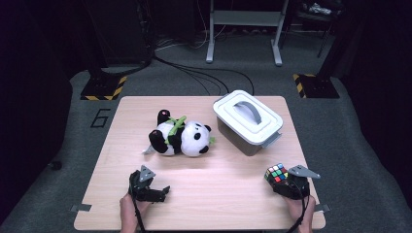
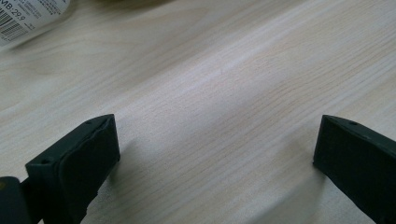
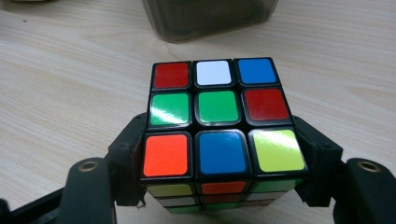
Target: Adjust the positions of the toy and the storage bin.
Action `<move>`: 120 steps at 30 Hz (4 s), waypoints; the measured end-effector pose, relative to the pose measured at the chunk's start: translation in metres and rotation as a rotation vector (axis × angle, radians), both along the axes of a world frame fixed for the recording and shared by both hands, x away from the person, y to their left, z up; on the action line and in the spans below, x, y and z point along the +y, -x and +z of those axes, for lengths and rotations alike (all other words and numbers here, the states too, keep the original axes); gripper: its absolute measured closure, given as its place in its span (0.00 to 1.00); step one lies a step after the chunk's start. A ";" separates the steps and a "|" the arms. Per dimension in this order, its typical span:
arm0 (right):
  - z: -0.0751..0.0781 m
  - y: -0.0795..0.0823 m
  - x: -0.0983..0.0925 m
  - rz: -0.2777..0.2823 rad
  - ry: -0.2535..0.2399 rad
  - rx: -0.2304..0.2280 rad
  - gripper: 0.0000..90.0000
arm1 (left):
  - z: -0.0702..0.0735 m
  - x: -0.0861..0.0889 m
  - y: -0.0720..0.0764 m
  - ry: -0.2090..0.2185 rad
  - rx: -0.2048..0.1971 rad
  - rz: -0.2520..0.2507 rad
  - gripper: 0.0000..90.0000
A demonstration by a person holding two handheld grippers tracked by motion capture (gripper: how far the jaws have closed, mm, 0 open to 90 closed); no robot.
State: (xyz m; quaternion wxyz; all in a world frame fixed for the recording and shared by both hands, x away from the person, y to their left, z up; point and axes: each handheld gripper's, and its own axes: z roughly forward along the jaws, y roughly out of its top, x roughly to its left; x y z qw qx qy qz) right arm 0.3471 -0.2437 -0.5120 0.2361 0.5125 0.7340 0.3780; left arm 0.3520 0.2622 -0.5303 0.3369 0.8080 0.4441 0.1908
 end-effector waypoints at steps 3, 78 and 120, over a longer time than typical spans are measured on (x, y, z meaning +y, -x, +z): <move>0.000 0.000 0.001 -0.006 -0.008 0.003 0.36 | 0.000 0.000 0.000 0.000 0.000 0.000 0.00; 0.009 -0.016 0.217 0.561 0.060 0.030 0.36 | 0.000 0.000 0.000 0.001 0.004 0.000 0.00; 0.007 0.005 0.090 0.296 -0.031 0.019 0.03 | 0.000 -0.001 0.000 -0.003 -0.008 0.002 0.00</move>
